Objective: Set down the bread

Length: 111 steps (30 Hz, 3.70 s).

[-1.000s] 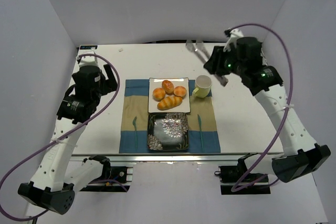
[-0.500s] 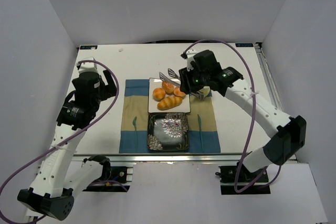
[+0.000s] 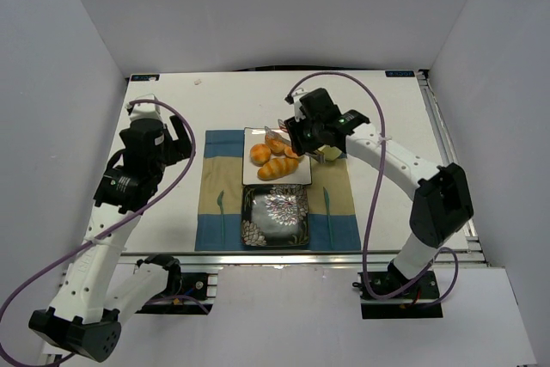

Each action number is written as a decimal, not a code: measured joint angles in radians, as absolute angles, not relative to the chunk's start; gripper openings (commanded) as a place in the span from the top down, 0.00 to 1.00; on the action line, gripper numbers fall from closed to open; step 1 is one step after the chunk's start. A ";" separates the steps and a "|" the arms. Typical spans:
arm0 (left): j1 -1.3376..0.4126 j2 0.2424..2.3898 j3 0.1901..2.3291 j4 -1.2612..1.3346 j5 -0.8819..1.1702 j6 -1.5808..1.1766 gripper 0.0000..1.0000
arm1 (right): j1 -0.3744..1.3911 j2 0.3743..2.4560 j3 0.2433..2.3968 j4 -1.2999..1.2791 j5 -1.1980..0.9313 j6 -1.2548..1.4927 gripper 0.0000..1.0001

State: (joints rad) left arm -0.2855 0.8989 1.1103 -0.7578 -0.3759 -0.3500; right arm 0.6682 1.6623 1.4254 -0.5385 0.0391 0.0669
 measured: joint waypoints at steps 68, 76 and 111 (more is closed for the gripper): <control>-0.286 0.868 1.092 -0.759 -0.374 -0.371 0.02 | 0.662 1.609 1.670 -0.675 -0.006 0.105 0.72; -0.286 0.848 1.079 -0.749 -0.350 -0.398 0.02 | 0.733 1.219 1.299 -0.694 -0.043 0.159 0.72; -0.286 0.810 1.005 -0.729 -0.302 -0.446 0.02 | 1.017 1.069 0.829 -0.567 -0.031 0.386 0.50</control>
State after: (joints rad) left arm -0.2855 0.8104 1.0046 -0.7292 -0.3019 -0.4461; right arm 1.0168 1.0695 0.8288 -0.5674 -0.0315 0.3862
